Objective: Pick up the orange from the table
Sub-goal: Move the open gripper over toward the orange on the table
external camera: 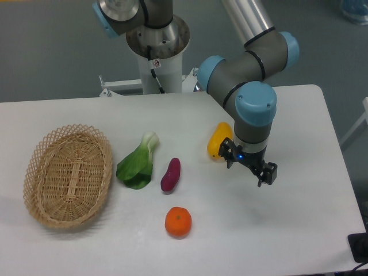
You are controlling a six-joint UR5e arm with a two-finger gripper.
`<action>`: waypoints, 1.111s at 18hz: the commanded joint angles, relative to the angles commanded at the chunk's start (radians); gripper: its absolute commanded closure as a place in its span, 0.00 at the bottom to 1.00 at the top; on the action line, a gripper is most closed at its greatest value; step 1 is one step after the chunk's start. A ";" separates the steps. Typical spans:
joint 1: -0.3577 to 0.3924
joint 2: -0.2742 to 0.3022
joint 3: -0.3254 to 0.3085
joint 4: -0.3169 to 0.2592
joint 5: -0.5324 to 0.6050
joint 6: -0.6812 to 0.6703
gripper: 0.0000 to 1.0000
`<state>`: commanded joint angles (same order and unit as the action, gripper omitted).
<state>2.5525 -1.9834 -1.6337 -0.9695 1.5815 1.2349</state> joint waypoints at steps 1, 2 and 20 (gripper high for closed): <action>0.000 0.000 0.000 0.000 0.000 -0.003 0.00; 0.000 0.000 0.000 0.002 -0.005 -0.009 0.00; -0.086 -0.008 -0.017 0.000 -0.008 -0.145 0.00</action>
<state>2.4667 -1.9911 -1.6506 -0.9695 1.5739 1.0894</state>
